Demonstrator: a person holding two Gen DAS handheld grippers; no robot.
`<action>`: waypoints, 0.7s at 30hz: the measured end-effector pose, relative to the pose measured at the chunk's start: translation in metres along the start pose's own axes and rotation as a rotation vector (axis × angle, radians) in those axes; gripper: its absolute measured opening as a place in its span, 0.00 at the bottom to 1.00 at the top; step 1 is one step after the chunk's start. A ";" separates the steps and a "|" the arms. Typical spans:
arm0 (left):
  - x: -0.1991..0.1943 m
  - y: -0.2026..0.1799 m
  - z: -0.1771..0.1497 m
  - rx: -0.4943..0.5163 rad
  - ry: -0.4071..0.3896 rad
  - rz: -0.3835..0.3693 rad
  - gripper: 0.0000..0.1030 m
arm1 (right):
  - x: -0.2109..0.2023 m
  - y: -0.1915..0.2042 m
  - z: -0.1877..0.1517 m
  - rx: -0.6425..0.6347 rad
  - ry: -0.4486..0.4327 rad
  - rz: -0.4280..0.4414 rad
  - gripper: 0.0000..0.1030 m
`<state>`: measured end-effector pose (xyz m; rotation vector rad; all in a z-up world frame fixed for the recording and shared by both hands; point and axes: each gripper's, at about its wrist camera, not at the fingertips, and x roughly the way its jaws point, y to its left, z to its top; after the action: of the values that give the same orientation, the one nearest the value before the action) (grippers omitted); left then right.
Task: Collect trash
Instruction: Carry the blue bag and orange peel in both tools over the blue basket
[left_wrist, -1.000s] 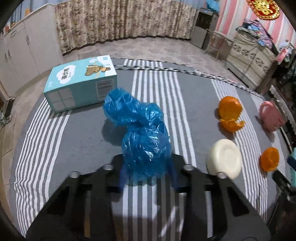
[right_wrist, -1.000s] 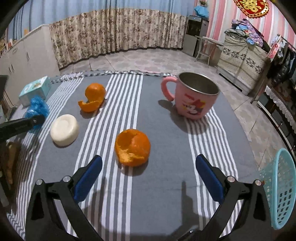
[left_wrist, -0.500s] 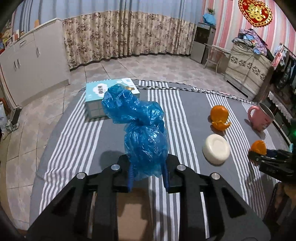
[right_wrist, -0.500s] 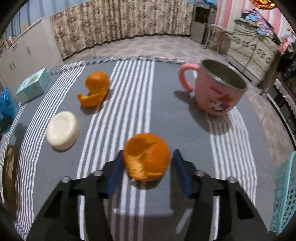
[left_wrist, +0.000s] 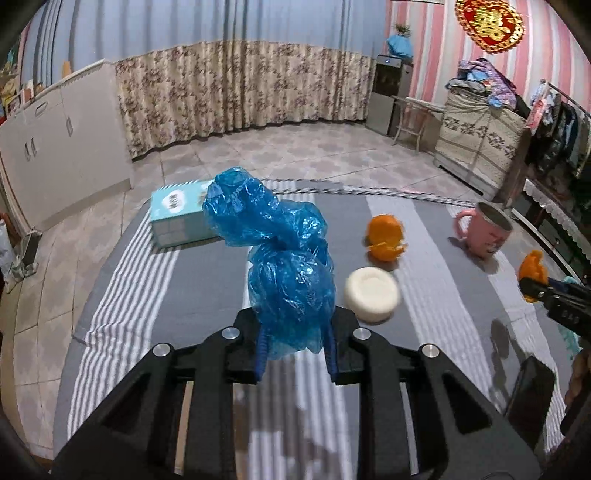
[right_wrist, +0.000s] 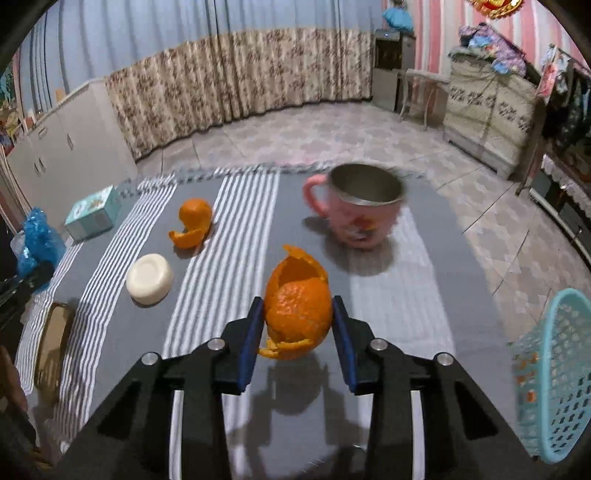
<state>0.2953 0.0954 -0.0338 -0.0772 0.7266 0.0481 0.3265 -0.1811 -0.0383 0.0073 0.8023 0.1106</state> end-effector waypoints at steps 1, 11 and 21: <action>-0.004 -0.008 0.000 0.007 -0.009 -0.007 0.22 | -0.010 -0.009 -0.001 0.001 -0.019 -0.014 0.36; -0.028 -0.099 -0.003 0.089 -0.062 -0.104 0.22 | -0.087 -0.103 -0.024 0.071 -0.149 -0.109 0.36; -0.032 -0.209 -0.018 0.212 -0.074 -0.208 0.22 | -0.110 -0.197 -0.056 0.170 -0.187 -0.271 0.36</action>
<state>0.2739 -0.1151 -0.0149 0.0520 0.6429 -0.2238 0.2295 -0.3897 -0.0079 0.0685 0.6169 -0.2126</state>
